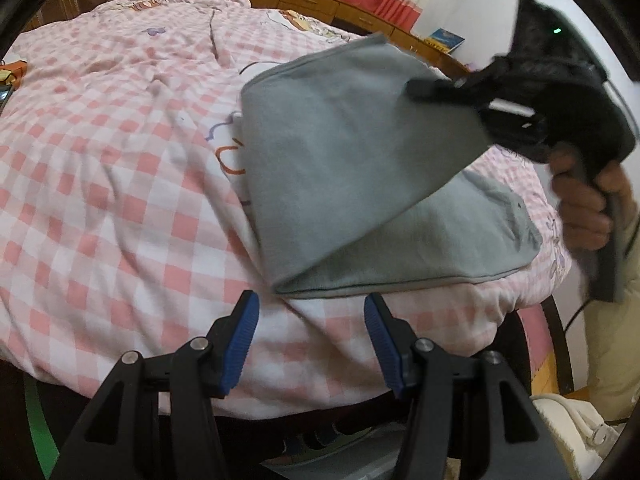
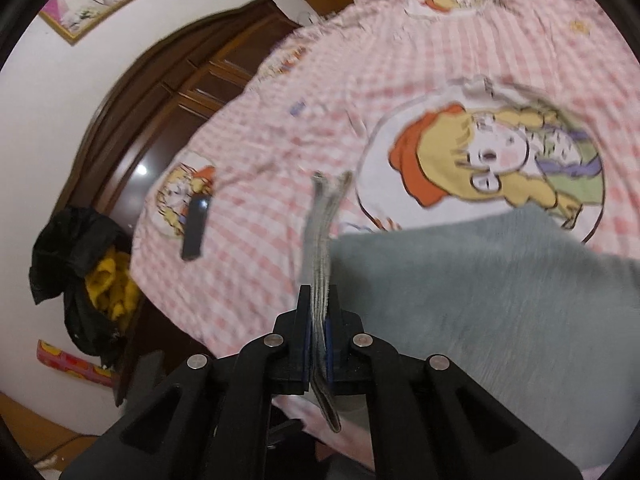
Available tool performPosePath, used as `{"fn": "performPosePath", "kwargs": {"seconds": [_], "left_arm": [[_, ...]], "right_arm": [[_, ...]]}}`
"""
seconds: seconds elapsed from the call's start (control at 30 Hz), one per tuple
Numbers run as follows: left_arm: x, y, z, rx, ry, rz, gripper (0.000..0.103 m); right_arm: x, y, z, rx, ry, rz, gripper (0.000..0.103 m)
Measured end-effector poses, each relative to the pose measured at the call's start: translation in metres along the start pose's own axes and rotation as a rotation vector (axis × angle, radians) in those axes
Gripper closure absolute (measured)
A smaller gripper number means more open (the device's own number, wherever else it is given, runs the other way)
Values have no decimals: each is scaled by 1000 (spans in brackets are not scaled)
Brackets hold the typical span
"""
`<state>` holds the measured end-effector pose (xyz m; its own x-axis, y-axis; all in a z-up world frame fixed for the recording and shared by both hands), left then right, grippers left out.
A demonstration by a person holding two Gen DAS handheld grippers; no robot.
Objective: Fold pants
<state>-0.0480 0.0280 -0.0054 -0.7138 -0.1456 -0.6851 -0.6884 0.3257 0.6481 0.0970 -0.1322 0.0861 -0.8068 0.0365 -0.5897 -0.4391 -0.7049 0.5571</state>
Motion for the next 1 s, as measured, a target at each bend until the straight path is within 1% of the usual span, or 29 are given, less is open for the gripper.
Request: {"fn": "performPosePath", "kwargs": {"seconds": [0.17, 0.27, 0.37, 0.5, 0.57, 0.7, 0.87, 1.0], "left_arm": [[-3, 10, -7, 7, -8, -28, 45], [-4, 12, -11, 8, -21, -34, 44], [-5, 15, -14, 12, -31, -41, 44], [-5, 17, -19, 21, -39, -46, 44], [-5, 17, -22, 21, -45, -46, 44], [-6, 15, -26, 21, -61, -41, 44], [-9, 7, -36, 22, -89, -31, 44], [-11, -1, -49, 27, -129, -17, 44]], "right_arm": [[-20, 42, 29, -9, 27, -74, 97], [-32, 68, 37, 18, 54, -123, 98], [-43, 97, 36, 61, 69, -171, 98], [-52, 131, 22, 127, 79, -215, 98], [-56, 151, 10, 173, 88, -232, 98], [-57, 175, -18, 249, 80, -251, 98], [-42, 193, -79, 344, 36, -236, 98], [-27, 199, -133, 403, -33, -220, 98]]}}
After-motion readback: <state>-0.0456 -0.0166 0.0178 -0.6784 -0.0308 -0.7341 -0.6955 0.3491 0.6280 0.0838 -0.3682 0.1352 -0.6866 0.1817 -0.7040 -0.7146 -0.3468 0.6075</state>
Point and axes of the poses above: each gripper's, at about its wrist camera, not at the fingertips, and y roughly against the way its jaws point, z to its left, x to its underside, the point moved 6 cm from there along -y, roughly the way its jaws point, and after that the axes turned 10 degrees about -z, right-handed, at the moved point
